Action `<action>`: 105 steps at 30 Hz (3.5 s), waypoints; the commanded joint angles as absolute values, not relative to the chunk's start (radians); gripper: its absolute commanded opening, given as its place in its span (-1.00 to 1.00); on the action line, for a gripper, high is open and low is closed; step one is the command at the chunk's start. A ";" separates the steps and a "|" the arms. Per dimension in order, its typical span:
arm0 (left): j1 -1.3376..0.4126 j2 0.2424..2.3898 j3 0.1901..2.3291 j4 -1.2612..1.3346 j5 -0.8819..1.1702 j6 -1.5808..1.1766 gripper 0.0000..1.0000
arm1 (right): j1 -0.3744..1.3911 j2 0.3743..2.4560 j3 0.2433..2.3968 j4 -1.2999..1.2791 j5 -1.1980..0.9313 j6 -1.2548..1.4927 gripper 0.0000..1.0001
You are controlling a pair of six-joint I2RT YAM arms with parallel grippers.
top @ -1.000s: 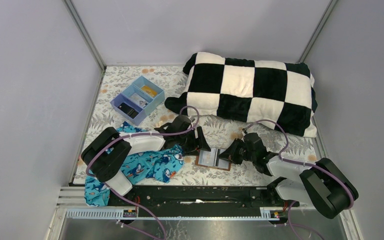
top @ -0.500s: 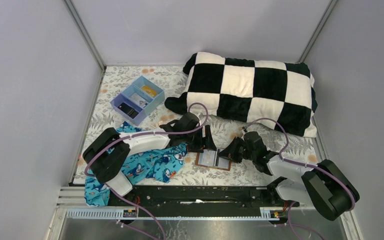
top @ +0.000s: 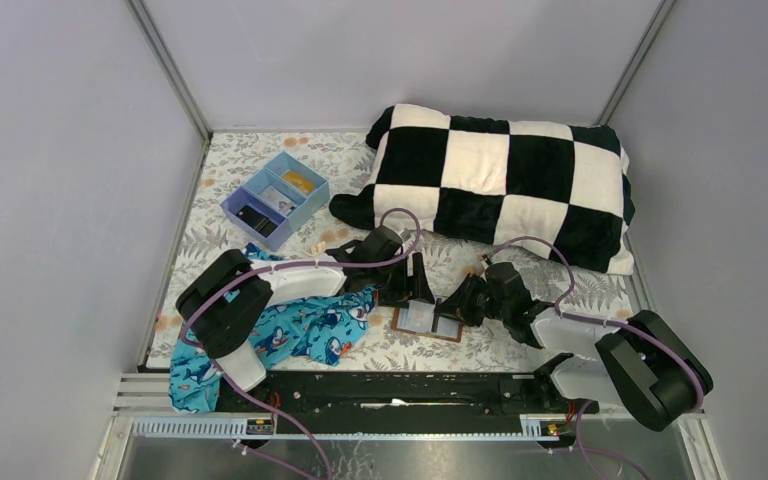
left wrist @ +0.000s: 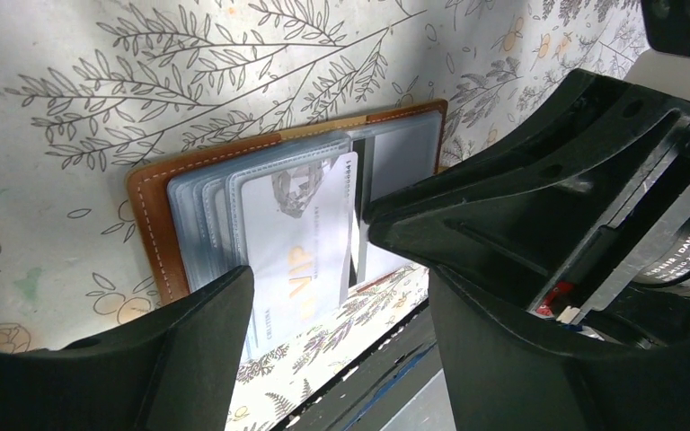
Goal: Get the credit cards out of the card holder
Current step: Remove the credit card from the card holder.
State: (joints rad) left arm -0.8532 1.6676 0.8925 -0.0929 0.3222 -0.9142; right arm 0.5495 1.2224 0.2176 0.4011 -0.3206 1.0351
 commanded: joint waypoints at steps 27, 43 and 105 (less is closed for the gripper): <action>-0.847 1.719 0.829 -0.083 0.286 -0.923 0.51 | 0.543 1.389 0.168 0.728 -0.386 1.169 -1.00; -0.844 1.724 0.809 -0.072 0.287 -0.929 0.51 | 0.542 1.384 0.141 0.783 -0.393 1.193 -1.00; -0.855 1.669 0.781 0.100 0.314 -0.936 0.54 | 0.410 1.529 0.265 0.660 -0.682 0.897 -1.00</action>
State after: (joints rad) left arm -0.8528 1.6394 0.7647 0.1516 0.3588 -0.9581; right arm 0.4179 1.5177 0.2516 0.6502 -0.6586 0.9249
